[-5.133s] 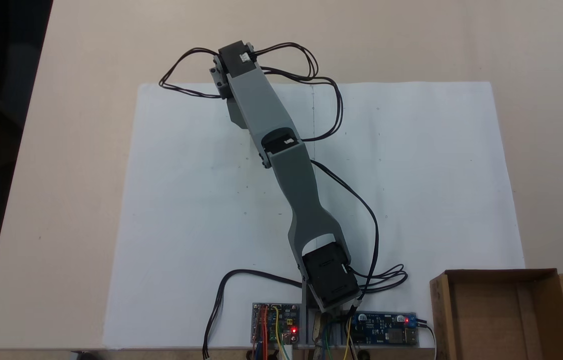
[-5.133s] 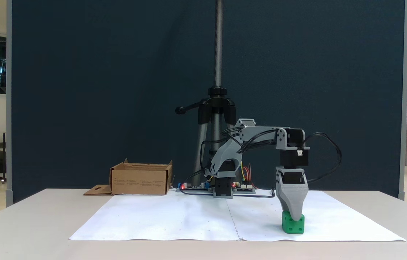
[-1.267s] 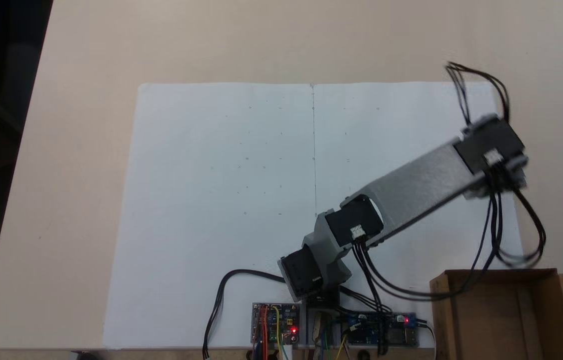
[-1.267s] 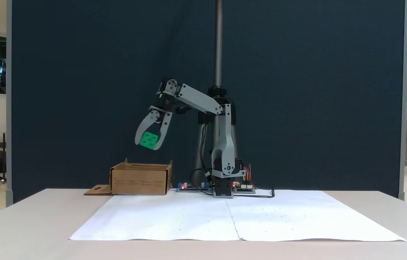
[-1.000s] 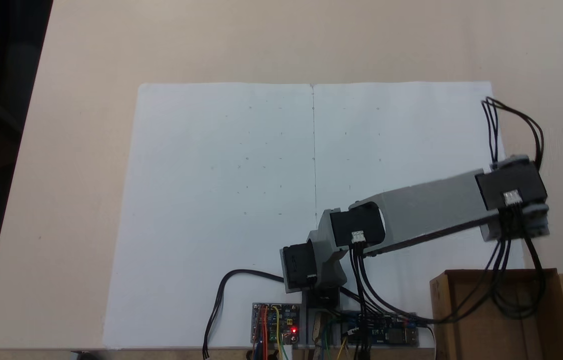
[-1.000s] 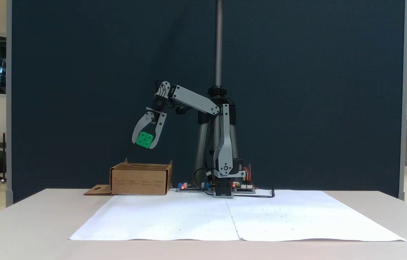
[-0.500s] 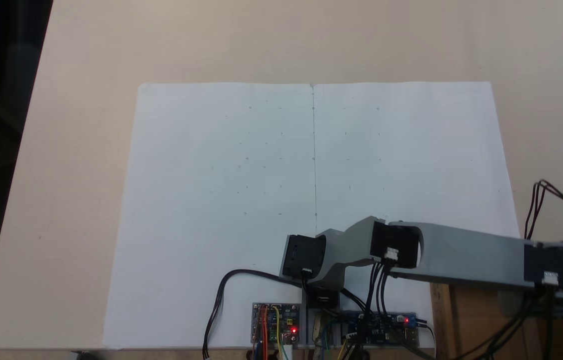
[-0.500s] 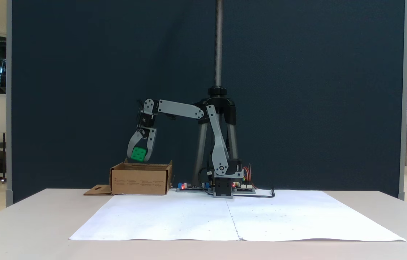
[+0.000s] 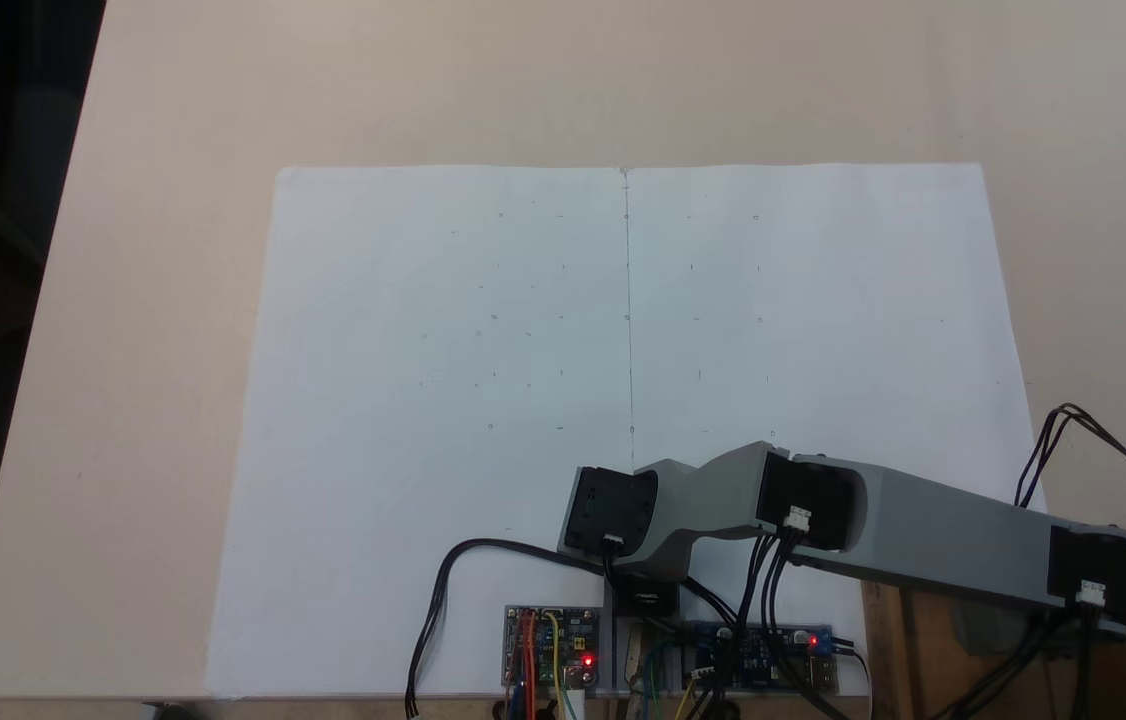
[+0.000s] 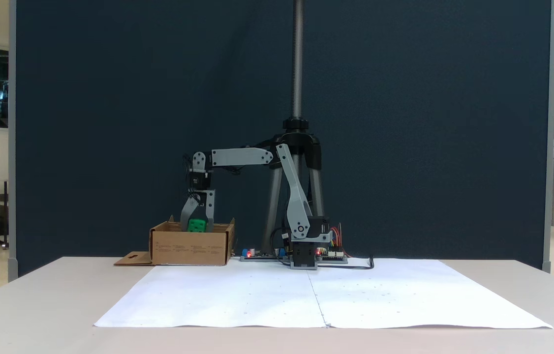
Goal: Grasp a green dice and put it in the bin.
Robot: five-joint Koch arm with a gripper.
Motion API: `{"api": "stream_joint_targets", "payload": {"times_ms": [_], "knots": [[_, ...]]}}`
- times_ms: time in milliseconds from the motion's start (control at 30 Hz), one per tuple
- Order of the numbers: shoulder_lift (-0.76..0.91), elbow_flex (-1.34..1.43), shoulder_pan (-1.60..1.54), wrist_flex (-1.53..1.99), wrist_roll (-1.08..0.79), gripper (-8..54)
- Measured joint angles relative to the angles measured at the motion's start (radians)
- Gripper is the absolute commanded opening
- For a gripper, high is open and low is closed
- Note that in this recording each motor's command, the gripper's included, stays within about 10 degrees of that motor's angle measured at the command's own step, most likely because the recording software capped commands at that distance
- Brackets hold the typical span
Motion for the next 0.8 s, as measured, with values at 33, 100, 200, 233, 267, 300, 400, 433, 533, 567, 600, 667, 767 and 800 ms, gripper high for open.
{"api": "stream_joint_targets", "payload": {"times_ms": [33,100,200,233,267,300,400,433,533,567,600,667,767,800], "knots": [[0.005,0.029,0.000,-0.003,0.000,35.3],[0.006,0.066,0.000,-0.005,0.000,43.1],[0.020,0.109,0.002,-0.008,0.000,44.6],[0.028,0.109,0.002,-0.009,0.000,44.6],[0.035,0.109,0.002,-0.014,0.000,44.5],[0.046,0.114,0.002,-0.021,0.000,44.4],[0.084,0.115,0.002,-0.064,0.000,43.9],[0.100,0.115,0.002,-0.083,0.000,43.9],[0.170,0.115,0.000,-0.141,0.003,42.9],[0.224,0.115,-0.025,-0.201,0.017,42.9],[0.242,0.115,-0.032,-0.224,0.025,42.9],[0.287,0.117,-0.091,-0.293,0.078,42.9],[0.347,0.117,-0.239,-0.403,0.184,43.1],[0.367,0.117,-0.291,-0.425,0.212,43.2]]}}
